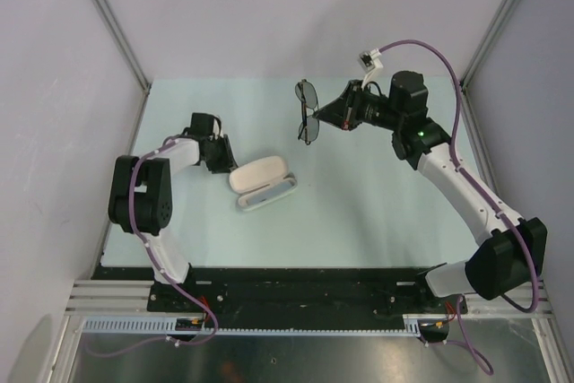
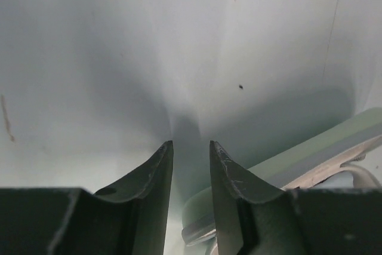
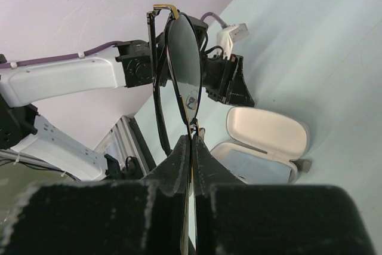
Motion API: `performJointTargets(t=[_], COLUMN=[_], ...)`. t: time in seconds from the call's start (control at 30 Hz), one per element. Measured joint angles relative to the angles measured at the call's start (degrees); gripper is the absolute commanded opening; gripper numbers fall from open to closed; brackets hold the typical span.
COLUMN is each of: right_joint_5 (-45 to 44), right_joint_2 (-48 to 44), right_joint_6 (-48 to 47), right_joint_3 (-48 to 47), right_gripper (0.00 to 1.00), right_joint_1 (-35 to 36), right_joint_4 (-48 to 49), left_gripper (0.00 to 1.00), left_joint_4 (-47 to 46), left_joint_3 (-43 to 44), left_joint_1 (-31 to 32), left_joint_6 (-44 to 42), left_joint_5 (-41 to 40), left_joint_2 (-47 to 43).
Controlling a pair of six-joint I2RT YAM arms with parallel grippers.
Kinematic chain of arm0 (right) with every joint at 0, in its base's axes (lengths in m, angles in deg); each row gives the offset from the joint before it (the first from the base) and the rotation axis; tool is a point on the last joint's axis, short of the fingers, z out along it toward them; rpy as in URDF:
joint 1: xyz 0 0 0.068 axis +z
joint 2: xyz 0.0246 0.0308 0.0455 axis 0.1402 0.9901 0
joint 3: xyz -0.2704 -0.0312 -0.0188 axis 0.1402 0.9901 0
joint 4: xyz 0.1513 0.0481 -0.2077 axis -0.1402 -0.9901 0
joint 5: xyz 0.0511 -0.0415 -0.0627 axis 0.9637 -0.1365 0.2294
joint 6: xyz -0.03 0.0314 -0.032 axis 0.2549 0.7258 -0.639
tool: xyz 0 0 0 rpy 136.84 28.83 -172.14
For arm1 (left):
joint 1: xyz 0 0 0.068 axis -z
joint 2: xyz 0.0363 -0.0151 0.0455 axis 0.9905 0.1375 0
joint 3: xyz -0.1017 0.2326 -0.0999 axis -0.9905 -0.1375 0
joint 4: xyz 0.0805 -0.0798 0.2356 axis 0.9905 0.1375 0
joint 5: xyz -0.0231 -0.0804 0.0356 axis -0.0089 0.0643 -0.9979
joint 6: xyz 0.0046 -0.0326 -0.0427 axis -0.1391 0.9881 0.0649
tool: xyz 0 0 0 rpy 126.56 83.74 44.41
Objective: Organize the sunglasses
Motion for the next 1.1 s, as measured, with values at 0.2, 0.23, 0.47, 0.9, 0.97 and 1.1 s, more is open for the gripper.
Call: performJointTargets(t=[0.2, 0.23, 0.47, 0.9, 0.97, 1.1], right_joint_5=[-0.7, -1.0, -3.5, -7.4, -8.0, -9.4], right_joint_2=[0.6, 0.7, 1.6, 1.8, 2.2, 3.5], right_joint_6=[-0.2, -0.2, -0.9, -2.0, -2.0, -2.0], right_joint_3=[0.1, 0.1, 0.8, 1.7, 1.7, 1.7], right_gripper=[0.00, 0.00, 0.00, 0.00, 0.00, 0.00], right_joint_1=[0.0, 0.0, 0.1, 0.1, 0.1, 0.3], right_joint_4=[-2.1, -2.7, -7.9, -14.0, -15.0, -17.6], left_gripper=[0.36, 0.36, 0.35, 0.34, 0.34, 0.34], left_joint_4=[1.1, 1.2, 1.4, 1.6, 1.7, 1.7], left_joint_3=[-3.3, -3.8, -6.4, -9.9, -10.1, -10.1], left_joint_1=[3.2, 3.9, 7.2, 14.2, 15.0, 16.3], left_joint_6=[0.8, 0.9, 2.4, 5.3, 5.8, 6.3], left_joint_5=[1.6, 2.1, 6.3, 10.8, 11.4, 12.0], left_joint_2=[-2.7, -3.2, -6.7, -8.5, -8.6, -8.7])
